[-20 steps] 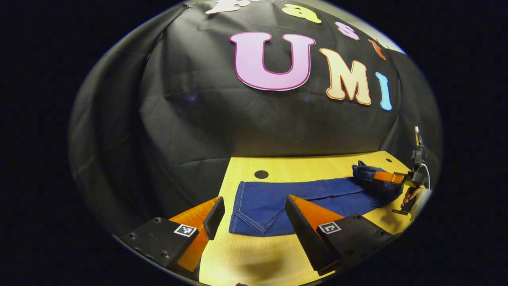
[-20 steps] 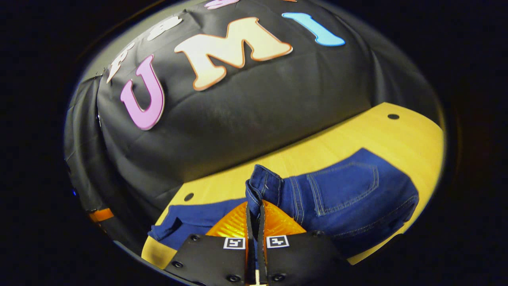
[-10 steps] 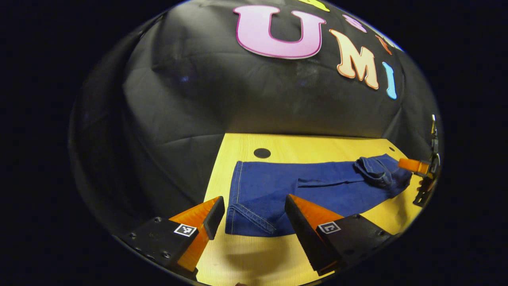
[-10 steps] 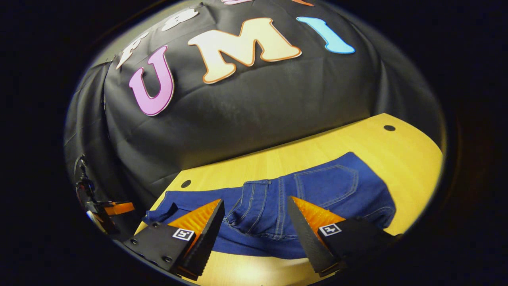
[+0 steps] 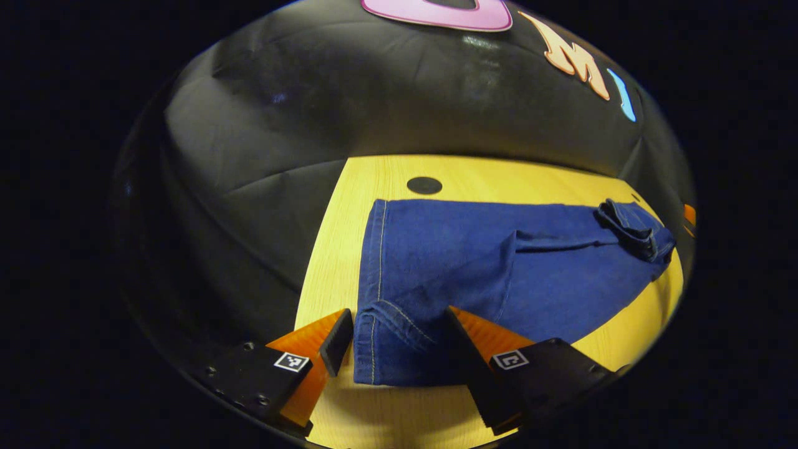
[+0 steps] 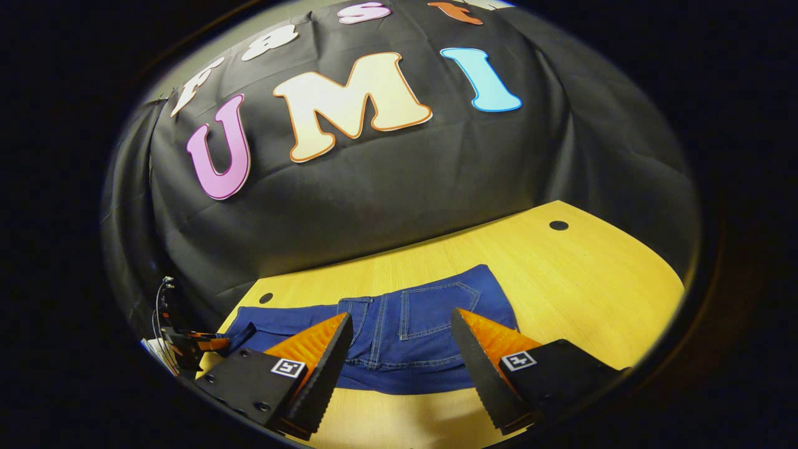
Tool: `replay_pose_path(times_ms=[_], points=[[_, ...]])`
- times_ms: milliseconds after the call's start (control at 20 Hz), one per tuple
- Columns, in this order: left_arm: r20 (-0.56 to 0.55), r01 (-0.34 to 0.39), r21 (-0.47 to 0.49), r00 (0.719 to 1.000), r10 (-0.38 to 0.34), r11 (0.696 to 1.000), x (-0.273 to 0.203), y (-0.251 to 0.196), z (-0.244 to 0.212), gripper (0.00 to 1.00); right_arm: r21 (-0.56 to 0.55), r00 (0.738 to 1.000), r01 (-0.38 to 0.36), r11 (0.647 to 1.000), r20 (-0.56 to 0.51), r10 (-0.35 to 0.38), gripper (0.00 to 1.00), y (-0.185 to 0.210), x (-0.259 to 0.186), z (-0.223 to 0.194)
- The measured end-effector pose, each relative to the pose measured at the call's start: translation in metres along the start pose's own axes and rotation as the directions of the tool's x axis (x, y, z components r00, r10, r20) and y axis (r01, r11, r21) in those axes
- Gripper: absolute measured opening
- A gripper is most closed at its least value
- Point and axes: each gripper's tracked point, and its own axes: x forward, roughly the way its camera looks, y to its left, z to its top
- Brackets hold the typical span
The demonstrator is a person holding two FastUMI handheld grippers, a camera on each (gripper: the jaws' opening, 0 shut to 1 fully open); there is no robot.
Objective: Grasp the waist and the cuffs of the jeans and fold them to make the two legs overlap; first hold the waist and fold one-third of the jeans toward the cuffs, then hold the cuffs and fold the remaining one-third in the same direction to finish folding.
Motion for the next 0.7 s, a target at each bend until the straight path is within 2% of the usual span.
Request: replay_pose_path(times_ms=[50,100,150,200,250,300,350,400,450,500,550,600,700], points=[[0.026,-0.002,-0.011,1.000,0.002,1.000,0.003,0.002,0.004,0.91,0.000,1.000,0.002,1.000,-0.002,-0.002,0.93,-0.003,0.000,0.001],[0.009,0.009,-0.006,1.000,-0.009,1.000,0.007,0.001,0.001,0.83,0.001,1.000,0.004,1.000,-0.006,-0.004,0.93,-0.006,0.000,-0.001],[-0.001,0.029,0.007,1.000,-0.029,1.000,0.005,-0.003,0.001,0.82,0.007,1.000,0.008,1.000,-0.012,-0.007,0.93,-0.009,0.002,-0.002],[-0.007,0.056,0.009,0.998,-0.056,0.998,0.007,-0.015,0.001,0.61,0.018,1.000,0.005,1.000,-0.018,-0.004,0.93,-0.011,0.003,-0.004],[-0.016,0.050,0.003,0.999,-0.050,0.999,0.005,-0.023,0.004,0.41,0.033,1.000,-0.004,0.999,-0.022,0.004,0.98,-0.010,0.005,-0.005],[-0.030,0.030,0.002,0.999,-0.030,1.000,0.002,-0.023,0.004,0.20,0.041,1.000,-0.011,0.999,-0.025,0.012,0.98,-0.009,0.006,-0.006],[-0.022,0.013,-0.012,1.000,-0.013,1.000,0.006,-0.021,0.005,0.19,0.043,0.999,-0.017,0.999,-0.026,0.018,0.93,-0.008,0.008,-0.006],[-0.033,0.004,-0.029,0.999,-0.005,1.000,0.007,-0.022,0.005,0.18,0.041,0.999,-0.026,0.999,-0.024,0.027,0.98,-0.008,0.010,-0.005],[-0.040,0.004,-0.041,0.999,-0.006,0.999,0.006,-0.023,0.005,0.18,0.040,0.999,-0.037,0.999,-0.025,0.038,0.98,-0.009,0.011,-0.003],[-0.053,-0.009,-0.048,0.999,0.007,0.999,0.006,-0.021,0.005,0.13,0.042,0.998,-0.051,0.998,-0.030,0.053,0.98,-0.009,0.012,0.000],[-0.062,-0.031,-0.061,0.998,0.027,0.998,0.004,-0.020,0.007,0.14,0.041,0.997,-0.064,0.997,-0.031,0.065,0.98,-0.011,0.012,0.005],[-0.059,-0.039,-0.087,0.998,0.034,0.995,-0.001,-0.024,0.013,0.01,0.038,0.996,-0.085,0.996,-0.024,0.086,0.98,-0.014,0.008,0.013],[0.018,-0.033,-0.127,0.999,0.035,0.991,-0.021,-0.041,0.046,0.00,0.015,0.993,-0.114,0.993,-0.005,0.114,0.98,-0.022,0.002,0.028]])
